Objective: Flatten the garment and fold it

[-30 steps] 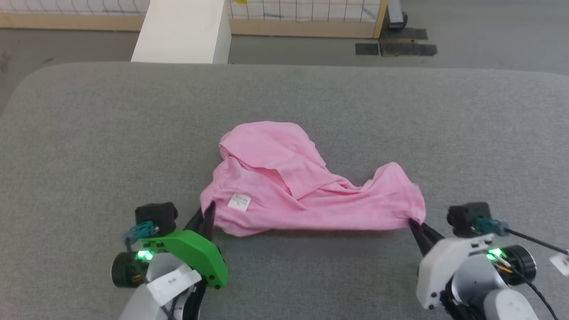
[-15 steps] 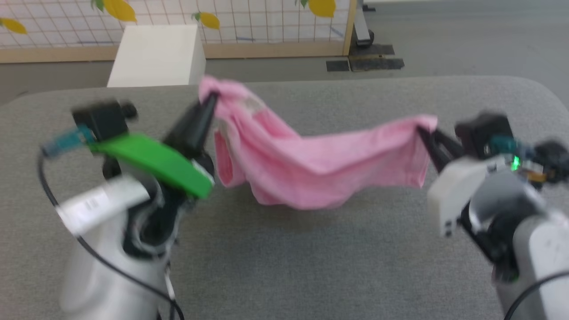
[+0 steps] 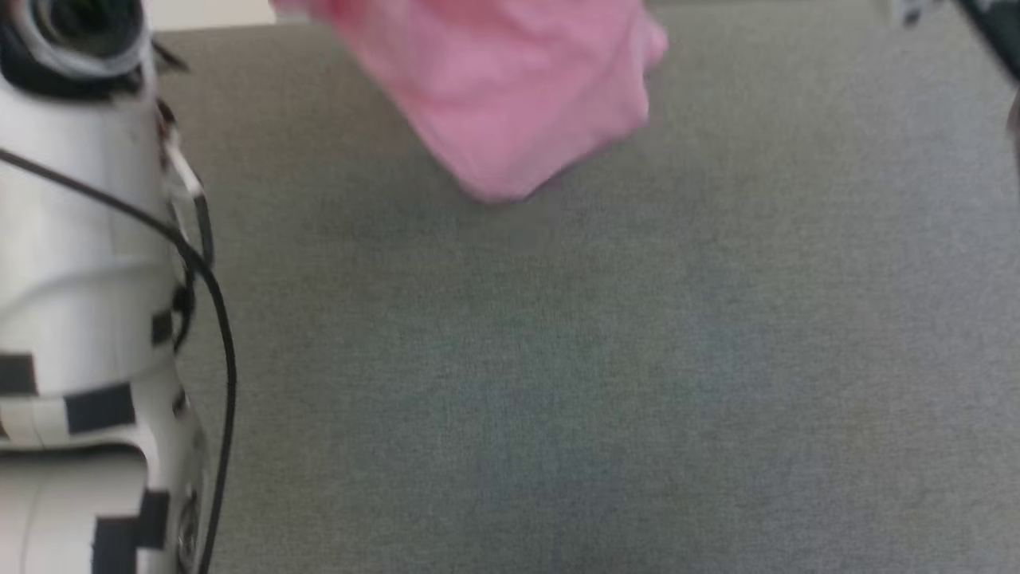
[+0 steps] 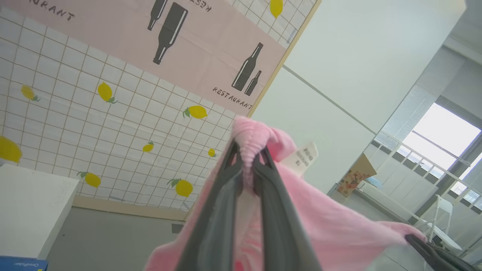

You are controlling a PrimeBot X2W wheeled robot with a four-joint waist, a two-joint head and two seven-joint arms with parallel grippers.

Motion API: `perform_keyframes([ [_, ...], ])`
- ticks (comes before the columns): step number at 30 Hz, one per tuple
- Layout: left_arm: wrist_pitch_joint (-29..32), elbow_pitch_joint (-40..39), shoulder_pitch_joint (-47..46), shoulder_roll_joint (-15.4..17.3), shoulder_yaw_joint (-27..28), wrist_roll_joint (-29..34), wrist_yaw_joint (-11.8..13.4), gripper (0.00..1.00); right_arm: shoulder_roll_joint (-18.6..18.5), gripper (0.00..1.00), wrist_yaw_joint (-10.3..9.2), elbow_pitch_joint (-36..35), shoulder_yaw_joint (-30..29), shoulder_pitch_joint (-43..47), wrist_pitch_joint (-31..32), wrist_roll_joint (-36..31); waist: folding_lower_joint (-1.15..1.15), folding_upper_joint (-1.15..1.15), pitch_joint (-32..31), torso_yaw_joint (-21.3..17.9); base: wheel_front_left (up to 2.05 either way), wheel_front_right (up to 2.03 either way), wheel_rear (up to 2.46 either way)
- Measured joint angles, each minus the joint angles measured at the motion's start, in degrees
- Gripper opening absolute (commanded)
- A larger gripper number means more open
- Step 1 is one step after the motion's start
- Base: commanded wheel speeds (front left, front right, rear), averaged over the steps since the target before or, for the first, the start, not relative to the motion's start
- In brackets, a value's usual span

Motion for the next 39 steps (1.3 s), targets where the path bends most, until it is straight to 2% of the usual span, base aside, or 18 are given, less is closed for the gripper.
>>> perform_keyframes([
  [6,-8.8,6.0,-9.3,-0.7,1.9,0.9,-2.4,0.0,3.2,0.0,0.0,7.5,-3.5,-8.8,-9.2,-4.1,0.0,0.0,5.7,-0.4,0.0,0.0,0.0],
  [11,-10.1,10.0,-8.5,-0.9,1.2,0.8,-5.1,0.0,4.4,0.0,0.0,11.2,-3.8,-7.6,-12.9,-4.3,0.0,0.0,8.0,-0.3,0.0,0.0,0.0],
  [17,-7.5,10.5,5.5,1.6,-2.5,1.5,-7.6,0.0,3.7,0.0,0.0,10.7,-0.9,6.4,-12.7,0.7,0.0,0.0,6.1,0.1,0.0,0.0,0.0],
  [23,-3.0,2.8,25.4,4.1,-5.4,1.5,-7.8,0.0,0.8,0.0,0.0,2.5,-0.4,24.4,-7.5,7.1,-0.02,0.0,2.1,0.6,0.0,0.0,0.0],
  [25,-0.9,-0.8,32.3,4.7,-6.3,1.4,-7.3,0.0,0.2,0.0,0.0,-0.8,-1.4,30.8,-5.3,8.6,-0.02,0.0,0.7,0.8,0.0,0.0,0.0],
  [29,2.4,-7.6,45.8,6.0,-7.2,1.5,-3.6,0.0,0.8,0.0,0.01,-7.2,-4.8,43.8,-1.4,10.0,-0.02,0.0,-2.4,1.3,0.0,0.0,0.0],
  [33,5.6,-13.2,57.7,5.7,-8.8,0.6,-0.6,0.0,4.0,0.0,0.01,-11.8,-8.9,56.0,2.8,9.8,-0.03,0.0,-5.6,1.8,0.0,0.0,0.0],
  [39,11.0,-17.4,70.6,6.5,-11.5,0.8,3.9,0.0,10.0,0.0,0.03,-16.4,-15.7,72.3,9.6,7.0,-0.03,0.0,-10.4,2.7,0.0,0.0,0.0],
])
